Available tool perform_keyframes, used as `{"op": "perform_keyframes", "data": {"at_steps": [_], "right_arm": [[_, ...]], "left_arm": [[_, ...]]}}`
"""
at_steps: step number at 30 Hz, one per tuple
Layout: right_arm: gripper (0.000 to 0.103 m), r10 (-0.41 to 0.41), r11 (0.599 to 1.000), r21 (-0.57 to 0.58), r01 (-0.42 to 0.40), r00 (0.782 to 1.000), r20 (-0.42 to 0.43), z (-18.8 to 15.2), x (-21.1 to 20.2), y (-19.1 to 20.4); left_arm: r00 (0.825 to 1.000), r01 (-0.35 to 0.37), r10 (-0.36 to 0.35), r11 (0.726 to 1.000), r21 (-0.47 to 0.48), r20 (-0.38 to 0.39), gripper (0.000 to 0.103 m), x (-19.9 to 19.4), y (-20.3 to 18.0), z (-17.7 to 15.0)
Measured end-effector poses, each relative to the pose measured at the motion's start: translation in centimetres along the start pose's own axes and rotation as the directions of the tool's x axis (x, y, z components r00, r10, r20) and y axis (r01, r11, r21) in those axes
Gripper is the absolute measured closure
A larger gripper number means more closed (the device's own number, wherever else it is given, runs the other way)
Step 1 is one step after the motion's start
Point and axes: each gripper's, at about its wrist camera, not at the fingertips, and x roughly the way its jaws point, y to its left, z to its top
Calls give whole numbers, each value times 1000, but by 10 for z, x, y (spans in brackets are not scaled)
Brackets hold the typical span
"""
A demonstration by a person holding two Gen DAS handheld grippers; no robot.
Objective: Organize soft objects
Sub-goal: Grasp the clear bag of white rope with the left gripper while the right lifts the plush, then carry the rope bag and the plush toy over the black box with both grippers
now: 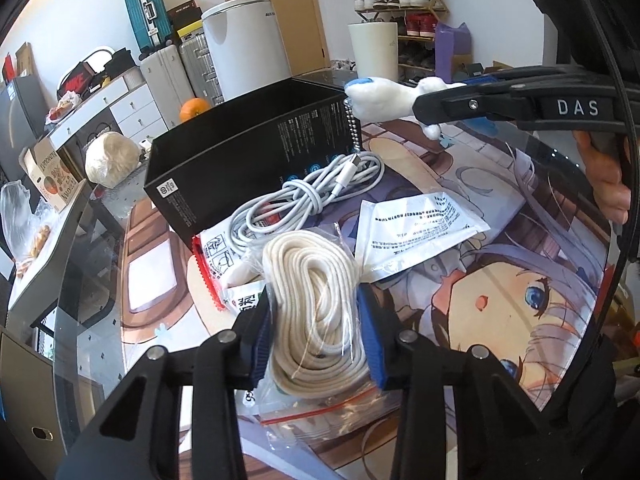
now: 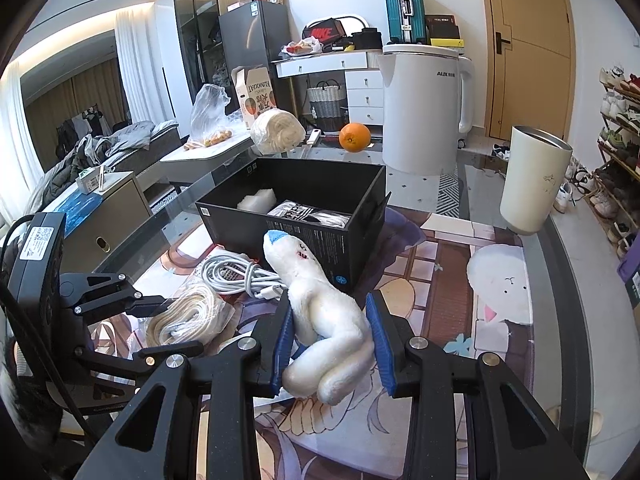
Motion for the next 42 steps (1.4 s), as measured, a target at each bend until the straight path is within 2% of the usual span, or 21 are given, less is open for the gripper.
{"op": "perform_keyframes", "data": {"at_steps": [17,27,42], "right_arm": [[68,-25,1000,11,24,999,37,3,-13,-7],[68,-11,1000,0,11,999,47,6,-17,-1],[68,-13,996,-92,19,997,74,59,-7,7]], "left_arm": [[992,61,-48,991,-119,113,66,-28,23,12],[988,62,-37,985,-162,153,66,-37,36,23],[973,53,2,972,-229,231,66,-40,68,65]]}}
